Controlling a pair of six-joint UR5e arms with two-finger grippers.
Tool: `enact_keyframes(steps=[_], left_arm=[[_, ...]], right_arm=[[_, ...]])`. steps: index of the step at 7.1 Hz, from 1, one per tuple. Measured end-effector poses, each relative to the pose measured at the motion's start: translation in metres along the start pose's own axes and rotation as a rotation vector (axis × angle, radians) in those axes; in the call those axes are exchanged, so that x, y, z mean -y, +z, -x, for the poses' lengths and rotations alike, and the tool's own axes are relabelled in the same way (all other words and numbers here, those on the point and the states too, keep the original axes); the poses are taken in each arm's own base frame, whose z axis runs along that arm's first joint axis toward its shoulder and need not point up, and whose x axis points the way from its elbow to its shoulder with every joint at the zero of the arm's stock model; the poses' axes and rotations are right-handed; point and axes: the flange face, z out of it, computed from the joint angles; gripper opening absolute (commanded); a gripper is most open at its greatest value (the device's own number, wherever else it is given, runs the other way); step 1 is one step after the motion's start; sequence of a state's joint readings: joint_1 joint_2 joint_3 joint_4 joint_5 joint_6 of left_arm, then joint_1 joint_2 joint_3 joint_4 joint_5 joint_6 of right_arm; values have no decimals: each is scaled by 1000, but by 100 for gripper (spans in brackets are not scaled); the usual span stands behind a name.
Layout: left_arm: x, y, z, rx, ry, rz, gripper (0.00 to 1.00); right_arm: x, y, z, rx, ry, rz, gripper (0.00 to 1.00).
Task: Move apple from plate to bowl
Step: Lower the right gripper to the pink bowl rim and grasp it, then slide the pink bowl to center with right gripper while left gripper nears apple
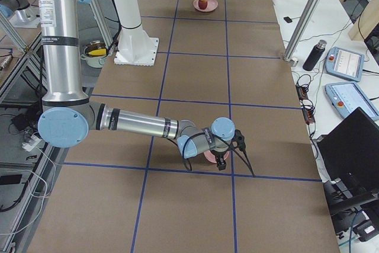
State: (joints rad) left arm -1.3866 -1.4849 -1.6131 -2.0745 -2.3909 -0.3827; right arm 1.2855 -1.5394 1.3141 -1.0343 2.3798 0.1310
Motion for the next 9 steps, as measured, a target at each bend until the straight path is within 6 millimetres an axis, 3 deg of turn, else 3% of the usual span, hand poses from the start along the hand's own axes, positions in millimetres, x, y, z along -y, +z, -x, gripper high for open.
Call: enact_keyframes(steps=[1, 2, 3, 5, 7, 8, 9], left_arm=[[0, 0, 0, 0, -1, 1, 98], [0, 0, 0, 0, -4, 1, 98], [0, 0, -1, -1, -10, 0, 98], [0, -1, -2, -3, -19, -2, 98], [1, -2, -4, -5, -19, -5, 98], [1, -4, -5, -6, -17, -7, 98], [2, -4, -6, -7, -16, -8, 98]], right_arm=[[1, 2, -1, 0, 8, 3, 48], [1, 3, -2, 0, 18, 6, 14], [0, 4, -3, 0, 27, 9, 0], [1, 4, -3, 1, 31, 8, 0], [12, -11, 14, 9, 12, -27, 0], [29, -30, 39, 20, 29, -66, 0], [54, -44, 78, 48, 70, -100, 0]])
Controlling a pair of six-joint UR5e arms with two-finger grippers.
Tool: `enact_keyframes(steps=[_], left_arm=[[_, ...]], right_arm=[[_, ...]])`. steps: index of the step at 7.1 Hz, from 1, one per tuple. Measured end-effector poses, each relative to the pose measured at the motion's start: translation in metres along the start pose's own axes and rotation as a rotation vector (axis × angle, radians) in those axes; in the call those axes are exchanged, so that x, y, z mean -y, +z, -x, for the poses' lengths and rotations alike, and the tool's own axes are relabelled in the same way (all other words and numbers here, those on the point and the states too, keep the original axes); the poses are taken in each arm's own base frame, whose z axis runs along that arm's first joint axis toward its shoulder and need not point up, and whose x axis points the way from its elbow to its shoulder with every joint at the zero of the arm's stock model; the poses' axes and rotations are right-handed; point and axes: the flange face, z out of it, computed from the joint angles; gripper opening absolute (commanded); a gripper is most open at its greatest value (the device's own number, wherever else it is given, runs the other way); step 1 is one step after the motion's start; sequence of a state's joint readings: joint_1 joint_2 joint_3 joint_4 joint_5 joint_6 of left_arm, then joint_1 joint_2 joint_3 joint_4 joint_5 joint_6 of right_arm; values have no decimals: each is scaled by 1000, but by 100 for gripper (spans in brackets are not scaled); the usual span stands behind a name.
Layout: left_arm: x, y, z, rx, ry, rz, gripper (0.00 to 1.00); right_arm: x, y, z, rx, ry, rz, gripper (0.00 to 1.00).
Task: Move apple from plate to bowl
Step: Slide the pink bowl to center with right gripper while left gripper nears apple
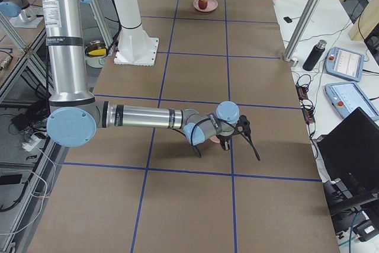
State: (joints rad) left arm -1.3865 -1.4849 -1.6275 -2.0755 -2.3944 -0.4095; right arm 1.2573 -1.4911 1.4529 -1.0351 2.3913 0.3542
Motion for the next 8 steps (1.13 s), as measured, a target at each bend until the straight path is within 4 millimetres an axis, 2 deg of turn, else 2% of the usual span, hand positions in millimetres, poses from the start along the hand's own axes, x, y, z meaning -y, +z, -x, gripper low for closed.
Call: enact_keyframes(steps=[1, 2, 3, 4, 5, 6, 7, 8], left_arm=[[1, 0, 0, -1, 1, 0, 98], [2, 1, -1, -1, 3, 2, 98], [2, 2, -1, -2, 4, 4, 98], [3, 3, -1, -3, 4, 4, 98], [5, 2, -3, -3, 6, 3, 98], [8, 2, -5, -4, 10, 1, 98], [10, 4, -9, -7, 17, 4, 98], [11, 10, -18, -12, 33, 14, 98]], right_arm=[[27, 2, 56, 45, 18, -10, 0], [55, 9, 120, 101, 25, -2, 0], [78, 19, 195, 163, 52, 19, 0], [92, 32, 276, 209, 83, 39, 0], [95, 48, 349, 221, 98, 36, 0], [93, 67, 413, 205, 98, 11, 0], [92, 81, 461, 177, 97, -12, 0], [95, 92, 494, 147, 98, -20, 0]])
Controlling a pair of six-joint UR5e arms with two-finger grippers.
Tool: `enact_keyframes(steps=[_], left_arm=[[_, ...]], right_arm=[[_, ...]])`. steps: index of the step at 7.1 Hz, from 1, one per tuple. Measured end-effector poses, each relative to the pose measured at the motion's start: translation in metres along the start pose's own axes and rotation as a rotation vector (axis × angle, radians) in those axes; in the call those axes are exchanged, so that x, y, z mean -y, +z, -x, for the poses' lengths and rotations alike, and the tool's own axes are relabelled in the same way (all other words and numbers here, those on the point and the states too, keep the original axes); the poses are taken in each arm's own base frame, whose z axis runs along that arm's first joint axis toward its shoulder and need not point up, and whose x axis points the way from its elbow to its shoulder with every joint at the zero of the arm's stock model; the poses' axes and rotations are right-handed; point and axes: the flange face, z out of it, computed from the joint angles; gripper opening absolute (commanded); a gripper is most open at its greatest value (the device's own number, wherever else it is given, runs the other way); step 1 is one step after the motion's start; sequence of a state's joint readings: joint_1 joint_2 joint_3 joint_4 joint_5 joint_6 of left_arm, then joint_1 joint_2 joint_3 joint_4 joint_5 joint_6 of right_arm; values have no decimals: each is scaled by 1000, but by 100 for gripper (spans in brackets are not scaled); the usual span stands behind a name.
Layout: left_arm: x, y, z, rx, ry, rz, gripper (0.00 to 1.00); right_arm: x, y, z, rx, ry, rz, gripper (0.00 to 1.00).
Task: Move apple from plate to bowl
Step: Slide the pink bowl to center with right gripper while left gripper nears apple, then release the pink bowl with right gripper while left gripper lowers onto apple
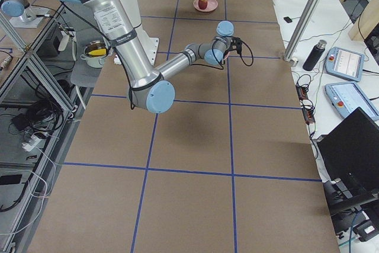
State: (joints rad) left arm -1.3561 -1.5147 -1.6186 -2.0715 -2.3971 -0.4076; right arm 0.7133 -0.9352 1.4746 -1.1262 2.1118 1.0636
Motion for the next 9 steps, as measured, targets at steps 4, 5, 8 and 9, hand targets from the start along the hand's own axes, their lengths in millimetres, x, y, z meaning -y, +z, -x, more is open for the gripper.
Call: enact_keyframes(steps=[4, 5, 8, 9], left_arm=[[8, 59, -150, -14, -92, 28, 98], [-1, 69, -166, 2, -93, 27, 98], [-20, 83, -165, 30, -100, 51, 98], [-27, 83, -160, 36, -106, 60, 98]], right_arm=[[-1, 28, 36, -43, -9, -5, 0], [-3, 30, 41, -41, -12, -2, 0], [-10, 45, 51, -46, -20, 19, 93], [-8, 48, 55, -55, -18, 11, 96]])
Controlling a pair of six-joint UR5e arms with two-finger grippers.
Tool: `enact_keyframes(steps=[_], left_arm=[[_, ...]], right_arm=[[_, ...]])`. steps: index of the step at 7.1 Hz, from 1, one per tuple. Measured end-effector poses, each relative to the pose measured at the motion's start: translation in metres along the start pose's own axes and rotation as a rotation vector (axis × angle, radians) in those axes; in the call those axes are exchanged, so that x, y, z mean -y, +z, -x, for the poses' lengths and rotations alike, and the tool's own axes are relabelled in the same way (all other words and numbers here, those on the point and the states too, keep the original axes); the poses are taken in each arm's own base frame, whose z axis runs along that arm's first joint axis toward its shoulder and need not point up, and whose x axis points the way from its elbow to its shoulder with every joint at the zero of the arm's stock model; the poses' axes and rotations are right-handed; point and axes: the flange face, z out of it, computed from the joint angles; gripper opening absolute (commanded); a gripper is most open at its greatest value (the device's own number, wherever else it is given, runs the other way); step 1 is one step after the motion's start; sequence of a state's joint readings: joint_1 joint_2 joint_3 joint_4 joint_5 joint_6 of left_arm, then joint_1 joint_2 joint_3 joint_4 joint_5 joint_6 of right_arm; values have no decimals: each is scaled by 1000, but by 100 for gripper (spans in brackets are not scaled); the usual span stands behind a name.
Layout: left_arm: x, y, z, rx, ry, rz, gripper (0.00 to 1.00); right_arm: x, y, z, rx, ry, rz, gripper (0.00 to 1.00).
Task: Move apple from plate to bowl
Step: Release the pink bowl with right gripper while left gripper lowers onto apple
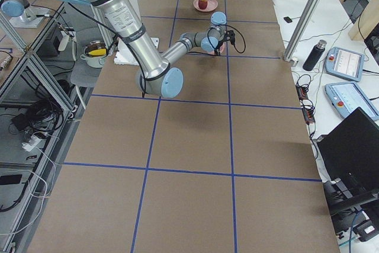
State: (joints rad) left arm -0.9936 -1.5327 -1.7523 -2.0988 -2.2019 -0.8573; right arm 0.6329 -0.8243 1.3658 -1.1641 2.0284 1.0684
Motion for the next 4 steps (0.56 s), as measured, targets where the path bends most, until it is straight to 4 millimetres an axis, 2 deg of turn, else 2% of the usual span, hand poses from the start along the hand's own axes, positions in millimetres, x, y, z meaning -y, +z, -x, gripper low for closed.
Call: enact_keyframes(steps=[2, 4], left_arm=[[-11, 6, 1, 2, -24, 22, 98], [-20, 15, -8, -1, -42, 46, 98]], right_arm=[[5, 2, 8, -20, 7, -48, 99], [6, -3, 11, -13, 7, -66, 99]])
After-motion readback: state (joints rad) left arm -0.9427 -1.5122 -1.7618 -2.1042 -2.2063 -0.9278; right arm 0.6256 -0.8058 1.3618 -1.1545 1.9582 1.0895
